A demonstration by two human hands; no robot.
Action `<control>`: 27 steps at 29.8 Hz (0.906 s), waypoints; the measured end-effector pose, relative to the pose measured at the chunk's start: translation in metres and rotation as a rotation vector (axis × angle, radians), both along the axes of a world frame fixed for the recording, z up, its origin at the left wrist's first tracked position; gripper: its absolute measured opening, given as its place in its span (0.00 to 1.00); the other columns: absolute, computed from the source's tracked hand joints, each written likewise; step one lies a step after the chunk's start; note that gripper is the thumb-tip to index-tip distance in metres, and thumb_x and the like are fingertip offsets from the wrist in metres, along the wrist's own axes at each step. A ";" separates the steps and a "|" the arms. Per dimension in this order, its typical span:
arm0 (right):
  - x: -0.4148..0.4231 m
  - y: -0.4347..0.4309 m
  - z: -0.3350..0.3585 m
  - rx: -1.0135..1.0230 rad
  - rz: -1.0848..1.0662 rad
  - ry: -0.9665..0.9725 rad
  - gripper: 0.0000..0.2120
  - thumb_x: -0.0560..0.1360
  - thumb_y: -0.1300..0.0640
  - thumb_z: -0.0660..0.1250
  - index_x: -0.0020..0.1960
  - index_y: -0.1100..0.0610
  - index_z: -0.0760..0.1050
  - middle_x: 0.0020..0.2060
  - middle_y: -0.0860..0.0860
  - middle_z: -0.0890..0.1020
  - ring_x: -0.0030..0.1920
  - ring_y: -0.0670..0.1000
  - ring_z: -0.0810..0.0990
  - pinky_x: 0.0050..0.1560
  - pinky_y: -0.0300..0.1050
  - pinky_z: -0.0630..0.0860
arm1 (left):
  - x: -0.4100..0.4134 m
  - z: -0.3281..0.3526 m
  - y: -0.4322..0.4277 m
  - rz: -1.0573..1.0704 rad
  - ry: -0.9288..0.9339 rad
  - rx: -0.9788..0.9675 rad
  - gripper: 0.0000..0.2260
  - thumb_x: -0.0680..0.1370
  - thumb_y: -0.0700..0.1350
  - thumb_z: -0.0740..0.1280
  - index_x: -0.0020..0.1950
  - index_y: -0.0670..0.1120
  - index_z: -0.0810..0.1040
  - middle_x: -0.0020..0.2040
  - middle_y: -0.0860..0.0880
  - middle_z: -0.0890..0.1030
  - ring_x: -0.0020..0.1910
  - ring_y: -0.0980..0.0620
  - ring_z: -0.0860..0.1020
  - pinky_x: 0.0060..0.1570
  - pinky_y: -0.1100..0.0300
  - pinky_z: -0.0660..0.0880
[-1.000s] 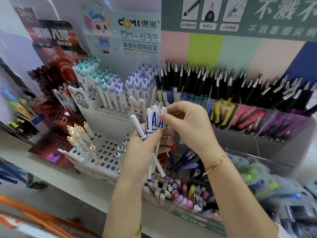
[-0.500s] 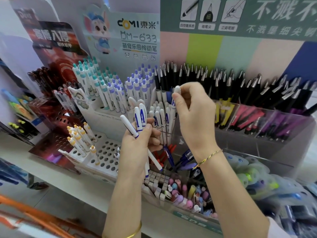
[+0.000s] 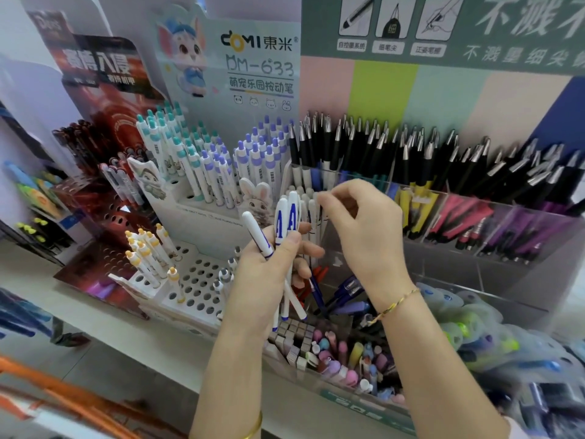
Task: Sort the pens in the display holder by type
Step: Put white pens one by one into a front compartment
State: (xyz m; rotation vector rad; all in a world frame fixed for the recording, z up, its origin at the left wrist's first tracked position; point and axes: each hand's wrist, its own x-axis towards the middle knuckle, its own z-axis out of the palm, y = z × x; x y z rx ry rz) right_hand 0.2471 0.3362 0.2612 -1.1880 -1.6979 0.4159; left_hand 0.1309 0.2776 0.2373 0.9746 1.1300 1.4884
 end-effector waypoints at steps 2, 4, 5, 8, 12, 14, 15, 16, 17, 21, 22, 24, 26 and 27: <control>0.001 -0.003 0.011 -0.081 0.131 0.041 0.07 0.76 0.53 0.66 0.43 0.54 0.79 0.36 0.46 0.80 0.38 0.42 0.78 0.38 0.31 0.72 | 0.002 0.000 0.000 -0.018 0.031 0.003 0.09 0.81 0.42 0.61 0.53 0.44 0.80 0.36 0.48 0.82 0.31 0.55 0.74 0.33 0.63 0.73; 0.001 -0.004 0.015 -0.197 0.253 0.031 0.06 0.76 0.54 0.67 0.44 0.54 0.80 0.36 0.46 0.81 0.38 0.40 0.79 0.38 0.31 0.74 | 0.004 0.000 0.000 -0.033 0.046 0.004 0.08 0.80 0.42 0.61 0.51 0.45 0.80 0.37 0.47 0.83 0.31 0.55 0.75 0.34 0.60 0.74; 0.001 -0.004 0.014 -0.221 0.273 0.043 0.05 0.76 0.54 0.67 0.45 0.55 0.80 0.37 0.46 0.82 0.37 0.40 0.79 0.37 0.31 0.75 | 0.005 0.000 0.000 -0.033 0.051 0.003 0.08 0.80 0.42 0.61 0.51 0.45 0.80 0.39 0.47 0.84 0.32 0.54 0.77 0.35 0.60 0.75; 0.001 -0.001 0.015 -0.128 0.172 0.213 0.05 0.77 0.56 0.65 0.46 0.56 0.78 0.37 0.48 0.80 0.36 0.43 0.78 0.36 0.34 0.73 | 0.004 -0.002 0.002 0.017 0.044 0.002 0.09 0.80 0.42 0.62 0.55 0.45 0.80 0.47 0.46 0.85 0.46 0.50 0.83 0.49 0.56 0.78; 0.001 0.001 0.020 0.181 -0.011 0.240 0.05 0.78 0.57 0.63 0.45 0.56 0.74 0.36 0.45 0.76 0.37 0.46 0.76 0.38 0.36 0.73 | -0.002 -0.006 0.007 0.227 0.026 0.002 0.08 0.80 0.42 0.62 0.50 0.48 0.81 0.45 0.48 0.84 0.49 0.50 0.81 0.53 0.55 0.78; 0.000 0.001 0.018 0.251 -0.049 0.199 0.05 0.78 0.57 0.63 0.46 0.58 0.75 0.37 0.47 0.76 0.38 0.47 0.75 0.40 0.35 0.72 | -0.003 -0.006 0.007 0.258 0.006 0.001 0.07 0.81 0.41 0.61 0.49 0.46 0.80 0.38 0.50 0.81 0.40 0.52 0.80 0.43 0.57 0.79; -0.001 0.002 0.016 0.267 -0.058 0.170 0.06 0.78 0.58 0.63 0.47 0.59 0.76 0.38 0.48 0.77 0.38 0.47 0.75 0.40 0.34 0.72 | -0.002 -0.005 0.006 0.247 -0.022 -0.009 0.07 0.81 0.41 0.61 0.50 0.45 0.79 0.35 0.50 0.80 0.33 0.53 0.78 0.37 0.57 0.79; -0.002 0.002 0.013 0.278 -0.062 0.143 0.06 0.78 0.58 0.63 0.47 0.60 0.76 0.38 0.48 0.77 0.39 0.47 0.75 0.40 0.33 0.71 | -0.001 -0.003 0.005 0.230 -0.044 -0.020 0.06 0.81 0.41 0.61 0.50 0.44 0.78 0.32 0.50 0.78 0.28 0.54 0.76 0.31 0.59 0.78; -0.003 0.002 0.011 0.286 -0.063 0.126 0.06 0.78 0.58 0.63 0.47 0.60 0.76 0.38 0.48 0.77 0.39 0.46 0.75 0.41 0.31 0.70 | -0.001 -0.002 0.004 0.214 -0.055 -0.025 0.06 0.81 0.41 0.61 0.51 0.43 0.77 0.31 0.49 0.77 0.24 0.55 0.72 0.26 0.61 0.75; -0.004 0.001 0.009 0.363 -0.088 0.135 0.07 0.78 0.59 0.63 0.48 0.62 0.77 0.40 0.48 0.77 0.40 0.45 0.74 0.43 0.30 0.69 | -0.001 -0.003 0.005 0.188 -0.058 -0.007 0.05 0.80 0.40 0.62 0.51 0.42 0.77 0.30 0.48 0.73 0.20 0.56 0.64 0.19 0.64 0.64; -0.004 0.002 0.010 0.383 -0.096 0.134 0.07 0.78 0.59 0.63 0.48 0.62 0.77 0.40 0.48 0.77 0.40 0.45 0.74 0.43 0.29 0.69 | -0.002 -0.004 0.005 0.187 -0.063 -0.010 0.04 0.80 0.40 0.62 0.51 0.42 0.77 0.30 0.48 0.73 0.20 0.57 0.64 0.19 0.65 0.63; -0.004 0.003 0.008 0.361 -0.087 0.103 0.06 0.78 0.59 0.64 0.47 0.62 0.77 0.39 0.48 0.76 0.39 0.45 0.74 0.42 0.29 0.69 | -0.003 -0.004 0.005 0.178 -0.065 -0.021 0.04 0.79 0.39 0.63 0.51 0.42 0.76 0.30 0.48 0.73 0.20 0.57 0.64 0.19 0.65 0.63; -0.005 0.004 0.003 0.272 -0.043 0.066 0.05 0.77 0.59 0.65 0.46 0.60 0.77 0.38 0.48 0.78 0.39 0.46 0.76 0.41 0.33 0.72 | -0.002 -0.005 0.005 0.167 -0.061 -0.027 0.03 0.79 0.39 0.64 0.51 0.42 0.76 0.29 0.49 0.74 0.21 0.57 0.65 0.20 0.65 0.64; -0.005 0.003 -0.002 0.223 -0.025 0.054 0.05 0.76 0.58 0.66 0.46 0.60 0.78 0.37 0.48 0.78 0.38 0.46 0.77 0.41 0.36 0.74 | -0.002 -0.005 0.005 0.164 -0.058 -0.029 0.03 0.78 0.39 0.64 0.50 0.42 0.76 0.29 0.49 0.74 0.21 0.57 0.65 0.20 0.65 0.64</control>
